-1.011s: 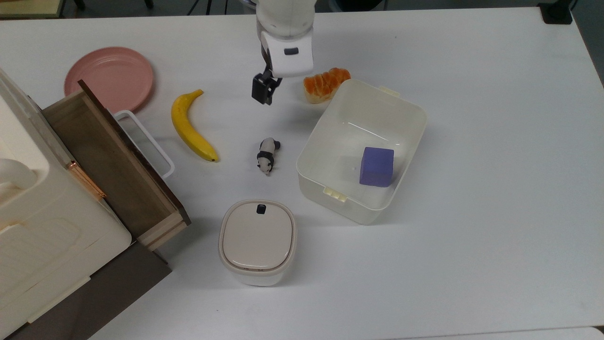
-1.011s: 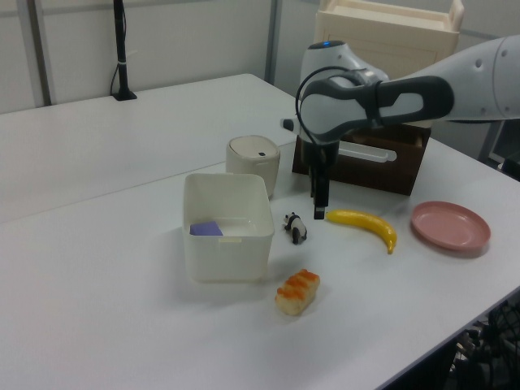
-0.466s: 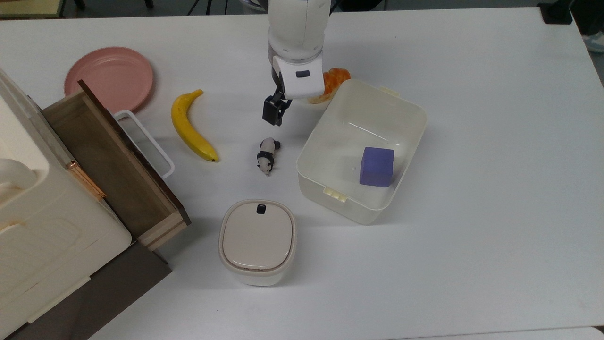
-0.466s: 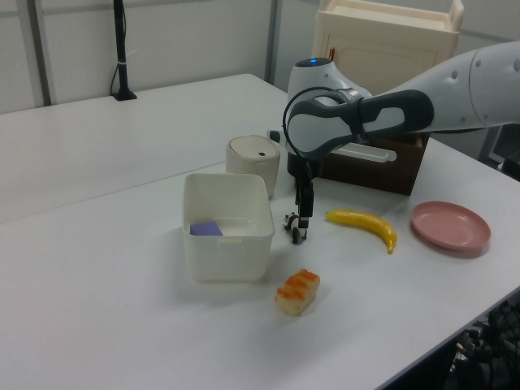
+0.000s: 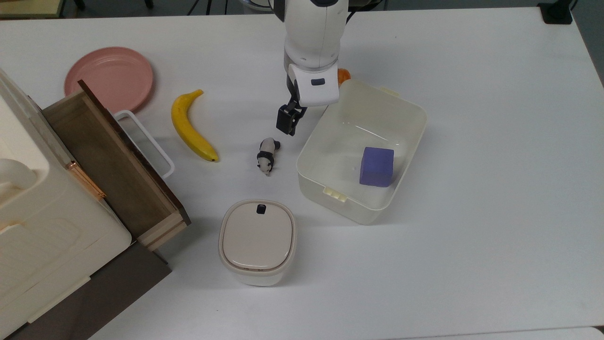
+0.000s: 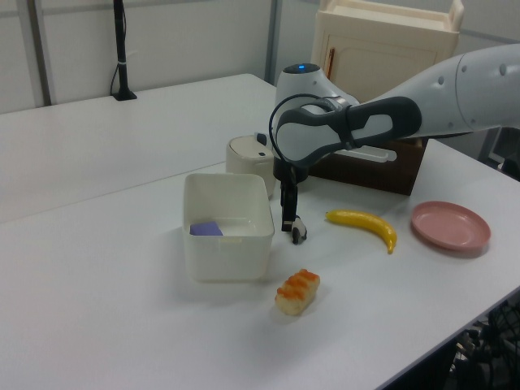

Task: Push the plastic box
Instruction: 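Push the plastic box away from the panda figurine with the gripper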

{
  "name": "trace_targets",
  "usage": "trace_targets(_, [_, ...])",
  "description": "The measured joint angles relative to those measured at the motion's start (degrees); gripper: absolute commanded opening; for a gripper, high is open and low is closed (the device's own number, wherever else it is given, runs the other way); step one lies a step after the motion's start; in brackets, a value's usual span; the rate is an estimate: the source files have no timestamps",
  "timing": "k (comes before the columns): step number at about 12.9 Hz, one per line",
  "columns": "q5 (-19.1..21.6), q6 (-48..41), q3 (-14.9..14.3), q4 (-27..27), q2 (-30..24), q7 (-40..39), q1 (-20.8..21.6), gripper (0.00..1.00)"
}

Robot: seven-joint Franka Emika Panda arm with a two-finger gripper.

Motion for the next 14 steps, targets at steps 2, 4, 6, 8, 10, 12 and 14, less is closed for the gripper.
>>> trace_targets(2, [0.0, 0.27, 0.0, 0.16, 0.31, 0.0, 0.0, 1.0])
trace_targets(4, [0.0, 0.33, 0.45, 0.51, 0.54, 0.0, 0.02, 1.0])
trace_targets(6, [0.0, 0.34, 1.67, 1.07, 0.96, 0.02, 0.05, 1.0])
trace_targets(8, [0.0, 0.34, 2.47, 1.61, 1.5, 0.03, 0.07, 1.0])
trace_targets(10, [0.09, 1.31, 3.26, 4.08, 2.96, 0.04, 0.08, 1.0])
trace_targets(12, [0.1, 3.74, 4.04, 6.03, 4.46, 0.07, 0.1, 1.0])
trace_targets(14, [0.1, 5.95, 4.38, 7.84, 6.4, 0.09, 0.84, 1.0])
